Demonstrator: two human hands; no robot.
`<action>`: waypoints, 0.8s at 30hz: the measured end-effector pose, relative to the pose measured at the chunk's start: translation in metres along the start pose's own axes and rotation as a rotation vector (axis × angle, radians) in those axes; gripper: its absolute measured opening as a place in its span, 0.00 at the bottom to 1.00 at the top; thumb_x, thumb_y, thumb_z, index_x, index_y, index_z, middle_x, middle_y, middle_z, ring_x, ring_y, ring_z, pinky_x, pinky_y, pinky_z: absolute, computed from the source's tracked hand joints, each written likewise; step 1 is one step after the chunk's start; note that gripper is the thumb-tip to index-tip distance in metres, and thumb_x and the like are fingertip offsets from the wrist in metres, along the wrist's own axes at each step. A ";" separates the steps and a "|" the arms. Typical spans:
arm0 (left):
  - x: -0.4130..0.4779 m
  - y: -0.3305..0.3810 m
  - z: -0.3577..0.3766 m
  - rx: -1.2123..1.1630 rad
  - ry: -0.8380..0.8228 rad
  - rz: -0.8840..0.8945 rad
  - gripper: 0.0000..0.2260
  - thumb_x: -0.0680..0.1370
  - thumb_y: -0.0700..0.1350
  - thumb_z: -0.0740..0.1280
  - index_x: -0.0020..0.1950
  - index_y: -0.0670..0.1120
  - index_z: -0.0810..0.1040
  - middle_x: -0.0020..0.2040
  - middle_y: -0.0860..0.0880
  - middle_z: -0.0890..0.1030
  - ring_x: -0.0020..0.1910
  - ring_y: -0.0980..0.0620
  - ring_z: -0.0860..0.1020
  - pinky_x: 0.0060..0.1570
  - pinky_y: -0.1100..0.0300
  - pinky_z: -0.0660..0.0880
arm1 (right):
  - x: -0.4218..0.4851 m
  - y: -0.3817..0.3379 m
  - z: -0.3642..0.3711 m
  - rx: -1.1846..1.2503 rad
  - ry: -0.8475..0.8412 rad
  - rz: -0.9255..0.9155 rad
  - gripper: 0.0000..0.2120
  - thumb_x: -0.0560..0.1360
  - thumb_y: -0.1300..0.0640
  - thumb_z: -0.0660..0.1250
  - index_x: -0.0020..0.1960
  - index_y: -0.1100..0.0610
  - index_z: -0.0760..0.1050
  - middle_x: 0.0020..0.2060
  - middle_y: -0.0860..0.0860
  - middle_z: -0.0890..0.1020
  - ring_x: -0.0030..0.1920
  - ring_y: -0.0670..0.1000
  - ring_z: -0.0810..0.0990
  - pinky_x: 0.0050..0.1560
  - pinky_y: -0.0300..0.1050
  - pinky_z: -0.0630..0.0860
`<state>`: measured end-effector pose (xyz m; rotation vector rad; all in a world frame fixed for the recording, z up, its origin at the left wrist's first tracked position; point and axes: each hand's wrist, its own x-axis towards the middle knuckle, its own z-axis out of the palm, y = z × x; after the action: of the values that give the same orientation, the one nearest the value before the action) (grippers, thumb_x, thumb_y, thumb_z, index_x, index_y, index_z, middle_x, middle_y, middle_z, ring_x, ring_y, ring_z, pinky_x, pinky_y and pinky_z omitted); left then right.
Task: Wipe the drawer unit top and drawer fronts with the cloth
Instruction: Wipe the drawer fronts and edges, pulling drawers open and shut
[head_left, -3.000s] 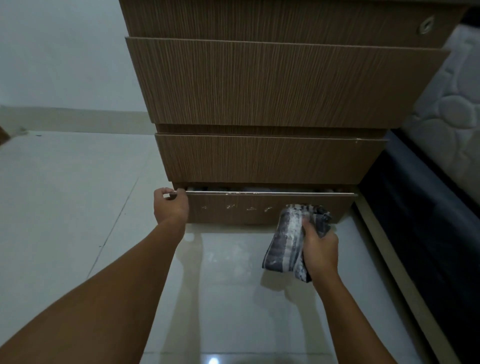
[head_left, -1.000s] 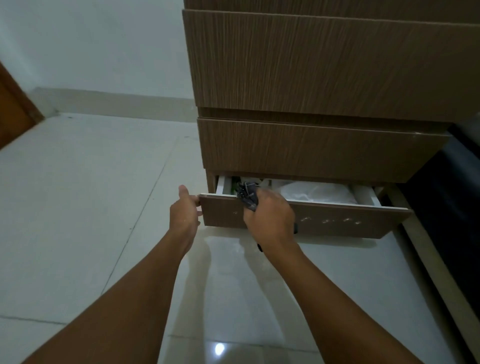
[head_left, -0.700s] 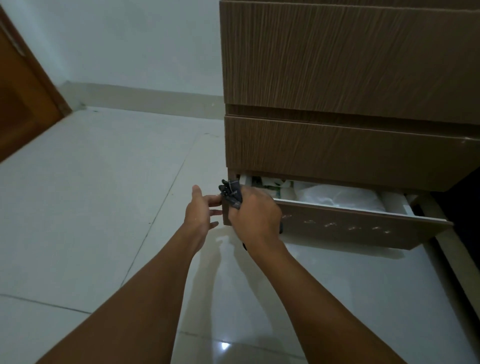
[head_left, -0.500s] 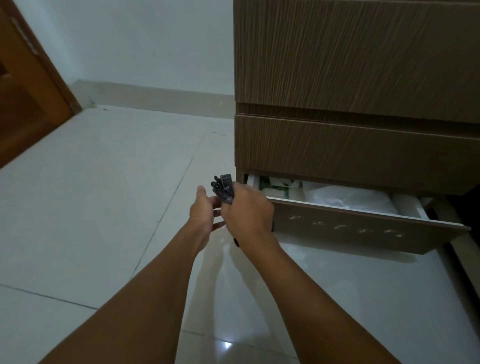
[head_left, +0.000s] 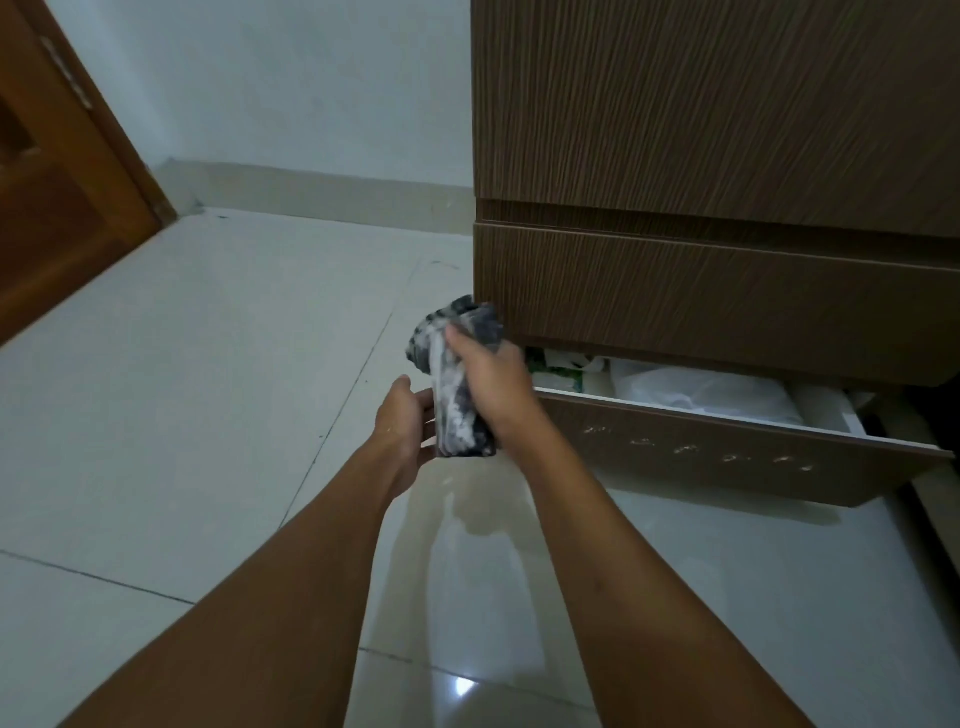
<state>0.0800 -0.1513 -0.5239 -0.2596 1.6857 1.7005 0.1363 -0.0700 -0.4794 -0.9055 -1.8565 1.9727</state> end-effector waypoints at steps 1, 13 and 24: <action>-0.001 0.001 0.001 -0.003 -0.006 0.005 0.24 0.83 0.53 0.47 0.53 0.43 0.80 0.48 0.41 0.84 0.50 0.42 0.82 0.54 0.48 0.78 | -0.001 -0.003 -0.008 0.132 -0.015 0.039 0.16 0.75 0.46 0.68 0.52 0.58 0.81 0.45 0.54 0.86 0.47 0.56 0.85 0.56 0.55 0.79; -0.005 -0.001 0.001 0.226 -0.126 0.076 0.17 0.79 0.49 0.66 0.66 0.45 0.76 0.61 0.46 0.80 0.58 0.46 0.79 0.63 0.48 0.74 | -0.014 -0.016 -0.090 0.402 0.224 -0.033 0.31 0.68 0.42 0.73 0.64 0.59 0.73 0.53 0.56 0.84 0.50 0.57 0.85 0.53 0.59 0.80; 0.004 0.003 0.024 0.111 -0.029 0.110 0.16 0.80 0.46 0.65 0.67 0.43 0.73 0.57 0.45 0.77 0.54 0.45 0.78 0.52 0.51 0.79 | -0.026 -0.003 -0.120 0.393 0.370 -0.007 0.23 0.68 0.41 0.72 0.56 0.53 0.73 0.53 0.54 0.82 0.53 0.58 0.82 0.59 0.61 0.76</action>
<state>0.0830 -0.1273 -0.5209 -0.0916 1.7949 1.6736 0.2289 0.0092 -0.4671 -1.0454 -1.2167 1.9102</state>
